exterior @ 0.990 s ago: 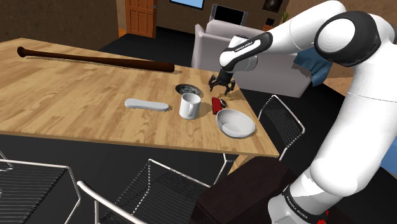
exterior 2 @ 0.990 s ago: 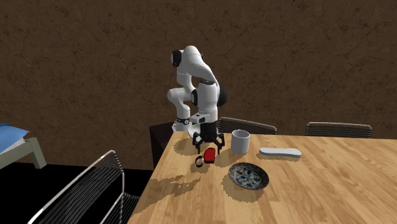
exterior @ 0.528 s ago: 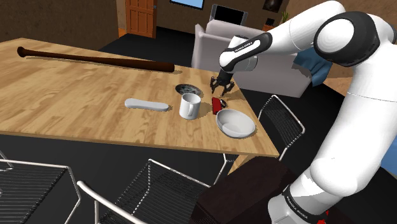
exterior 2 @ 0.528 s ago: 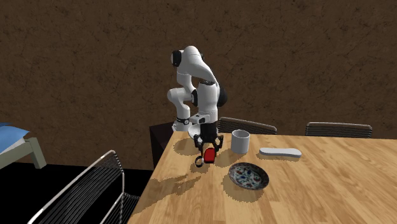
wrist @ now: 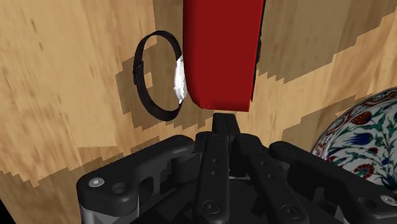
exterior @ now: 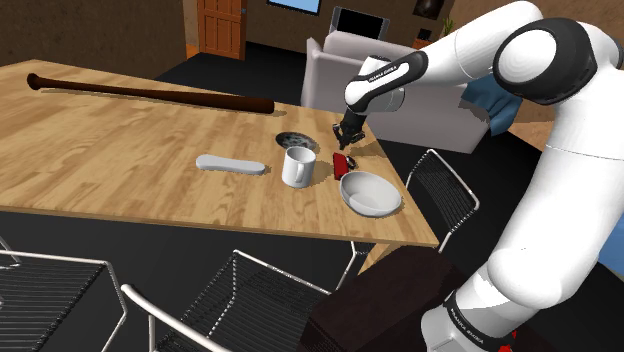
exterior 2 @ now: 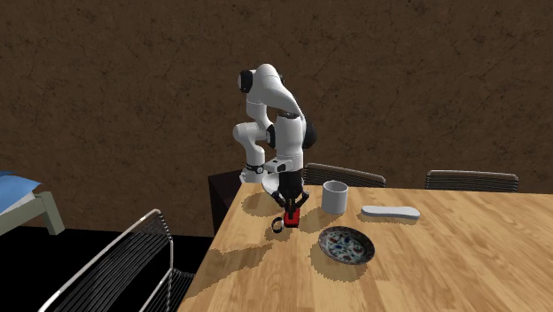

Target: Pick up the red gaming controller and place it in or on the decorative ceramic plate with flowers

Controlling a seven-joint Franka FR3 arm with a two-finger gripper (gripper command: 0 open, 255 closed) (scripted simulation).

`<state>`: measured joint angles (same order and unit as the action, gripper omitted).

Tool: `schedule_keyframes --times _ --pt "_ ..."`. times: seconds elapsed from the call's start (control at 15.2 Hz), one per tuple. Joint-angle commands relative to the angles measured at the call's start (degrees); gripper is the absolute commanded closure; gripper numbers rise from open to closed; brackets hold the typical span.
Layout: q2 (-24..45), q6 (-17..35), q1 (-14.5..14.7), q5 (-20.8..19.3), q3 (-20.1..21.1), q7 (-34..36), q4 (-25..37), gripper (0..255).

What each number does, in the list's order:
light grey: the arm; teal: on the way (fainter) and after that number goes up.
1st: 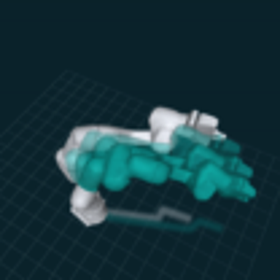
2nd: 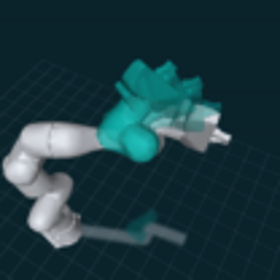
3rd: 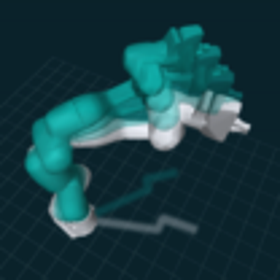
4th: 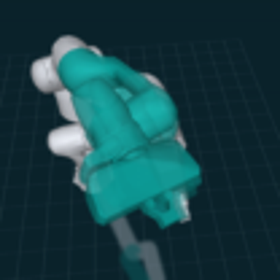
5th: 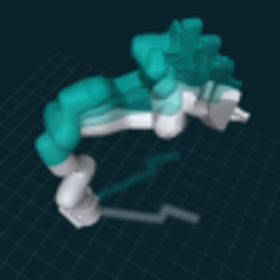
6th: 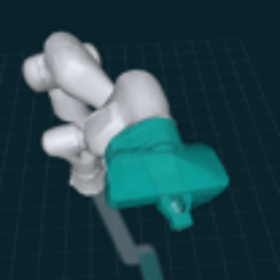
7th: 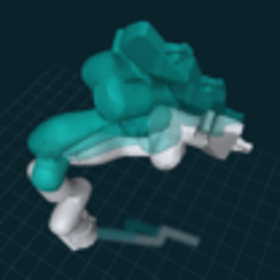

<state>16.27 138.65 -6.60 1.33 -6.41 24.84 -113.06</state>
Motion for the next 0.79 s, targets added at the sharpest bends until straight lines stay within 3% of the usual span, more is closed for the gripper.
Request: schedule_keyframes --times 0.0,0.07,0.46,0.73 --pt "0.0 0.0 0.0 0.0 0.0 0.0 0.0 255" --pt "0.0 0.0 0.0 0.0 0.0 0.0 0.0 0" --pt "-8.5 6.2 -0.1 4.7 2.2 -4.2 -15.4 0" --pt "-6.5 8.2 -0.1 5.2 2.4 -4.6 -15.5 0"
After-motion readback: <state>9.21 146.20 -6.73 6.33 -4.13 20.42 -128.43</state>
